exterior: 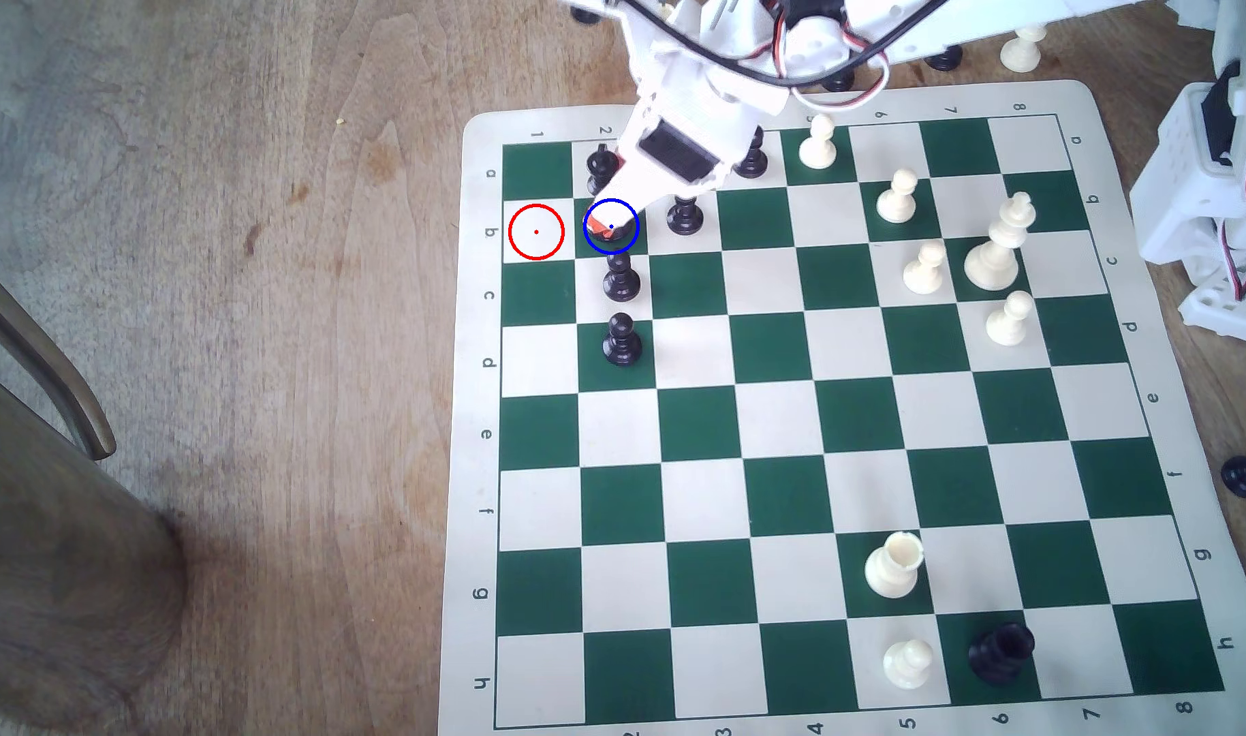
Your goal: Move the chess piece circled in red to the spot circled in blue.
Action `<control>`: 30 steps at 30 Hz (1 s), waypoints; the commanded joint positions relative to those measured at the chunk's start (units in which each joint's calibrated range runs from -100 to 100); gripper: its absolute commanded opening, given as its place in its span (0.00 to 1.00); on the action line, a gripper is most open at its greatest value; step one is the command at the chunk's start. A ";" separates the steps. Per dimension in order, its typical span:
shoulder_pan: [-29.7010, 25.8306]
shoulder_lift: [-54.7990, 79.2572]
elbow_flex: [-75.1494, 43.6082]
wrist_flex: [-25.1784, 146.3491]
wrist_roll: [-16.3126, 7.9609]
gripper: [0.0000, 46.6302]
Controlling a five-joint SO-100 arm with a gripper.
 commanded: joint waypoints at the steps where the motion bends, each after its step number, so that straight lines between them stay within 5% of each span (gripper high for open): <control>1: 1.48 -7.35 -0.09 -0.23 0.10 0.49; 18: -1.80 -31.96 13.05 9.03 0.00 0.54; 30: -7.51 -66.60 41.07 12.55 -1.86 0.48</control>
